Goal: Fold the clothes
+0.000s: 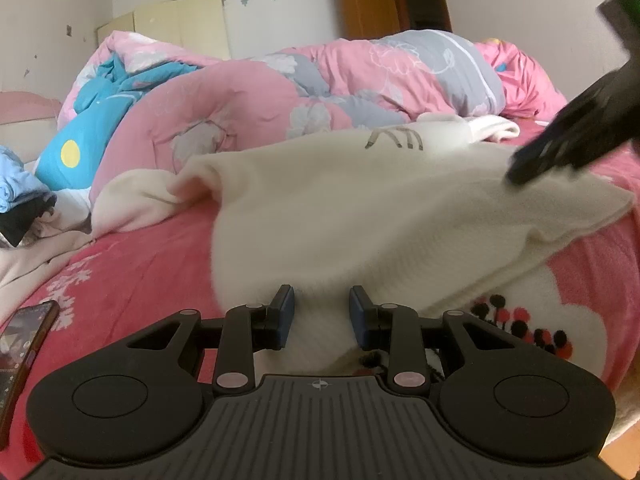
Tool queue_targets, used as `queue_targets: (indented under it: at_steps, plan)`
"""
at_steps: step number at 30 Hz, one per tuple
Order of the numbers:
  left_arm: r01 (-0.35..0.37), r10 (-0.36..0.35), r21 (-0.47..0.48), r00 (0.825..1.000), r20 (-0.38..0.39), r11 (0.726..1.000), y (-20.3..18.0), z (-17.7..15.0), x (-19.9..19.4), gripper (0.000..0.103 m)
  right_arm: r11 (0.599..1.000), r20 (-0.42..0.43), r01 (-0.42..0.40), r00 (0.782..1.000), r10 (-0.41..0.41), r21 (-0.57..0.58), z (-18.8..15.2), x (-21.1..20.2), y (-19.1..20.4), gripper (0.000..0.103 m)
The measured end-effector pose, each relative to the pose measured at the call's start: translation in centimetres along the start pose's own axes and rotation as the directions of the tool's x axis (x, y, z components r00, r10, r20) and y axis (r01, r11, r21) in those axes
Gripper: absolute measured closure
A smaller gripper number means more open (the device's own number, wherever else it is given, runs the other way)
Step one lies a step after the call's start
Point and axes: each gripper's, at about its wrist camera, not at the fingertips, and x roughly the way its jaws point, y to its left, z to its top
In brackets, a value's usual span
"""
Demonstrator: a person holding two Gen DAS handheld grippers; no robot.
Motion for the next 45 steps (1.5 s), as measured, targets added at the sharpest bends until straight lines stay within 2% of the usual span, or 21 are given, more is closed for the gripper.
queue_targets:
  at_steps: [1,4,7,15,19,20,21,22,31,36,42,45]
  plan:
    - [0.000,0.000,0.001,1.000,0.000,1.000,0.0,0.0,0.0,0.073,0.999,0.016,0.020,1.000,-0.021,0.044,0.0,-1.2,-1.2,0.062]
    - [0.001,-0.001,0.004,1.000,-0.001,1.000,0.1,0.0,0.0,0.073,0.979,0.014,0.082,0.996,-0.086,0.185,-0.5,-4.3,-4.9,0.061]
    - [0.002,-0.002,0.000,1.000,-0.006,1.000,0.1,0.0,0.1,0.073,0.953,-0.015,0.101,0.995,-0.101,0.285,-1.8,-6.4,-7.2,0.062]
    - [0.002,-0.002,-0.010,1.000,-0.027,1.000,0.2,0.3,0.2,0.073,0.958,-0.137,0.114,0.987,-0.079,0.264,-4.9,-4.8,-6.8,0.062]
    - [-0.003,0.002,-0.008,1.000,-0.030,1.000,0.1,0.3,0.2,0.073,0.963,-0.168,0.119,0.983,-0.079,0.241,-5.6,-3.5,-6.5,0.066]
    - [-0.004,0.004,-0.007,1.000,-0.031,1.000,0.0,0.3,0.2,0.073,0.966,-0.168,0.127,0.982,-0.090,0.225,-5.6,-3.5,-6.3,0.076]
    - [-0.005,0.005,-0.006,1.000,-0.030,1.000,0.0,0.3,0.2,0.073,0.968,-0.167,0.140,0.980,-0.106,0.208,-5.5,-3.6,-6.1,0.093]
    - [-0.006,0.006,-0.005,1.000,-0.030,1.000,0.0,0.3,0.2,0.073,0.968,-0.163,0.152,0.979,-0.120,0.199,-5.4,-3.7,-6.1,0.099]
    - [-0.005,0.006,0.028,1.000,-0.028,1.000,-0.2,0.3,0.2,0.073,0.956,-0.112,0.234,0.970,-0.217,0.179,-4.5,-3.9,-6.6,0.101]
    - [-0.006,0.007,0.041,1.000,-0.028,0.999,-0.2,0.3,0.2,0.073,0.952,-0.146,0.242,0.965,-0.217,0.185,-5.1,-2.8,-6.4,0.101]
    - [0.000,0.001,0.053,1.000,-0.030,0.999,-0.2,0.4,0.3,0.073,0.904,-0.113,0.220,0.975,-0.192,0.367,-4.8,-6.2,-8.6,0.096]
    - [0.003,-0.001,0.053,0.999,-0.033,0.999,-0.1,0.5,0.3,0.073,0.894,-0.109,0.219,0.975,-0.192,0.391,-5.1,-7.9,-8.8,0.094]
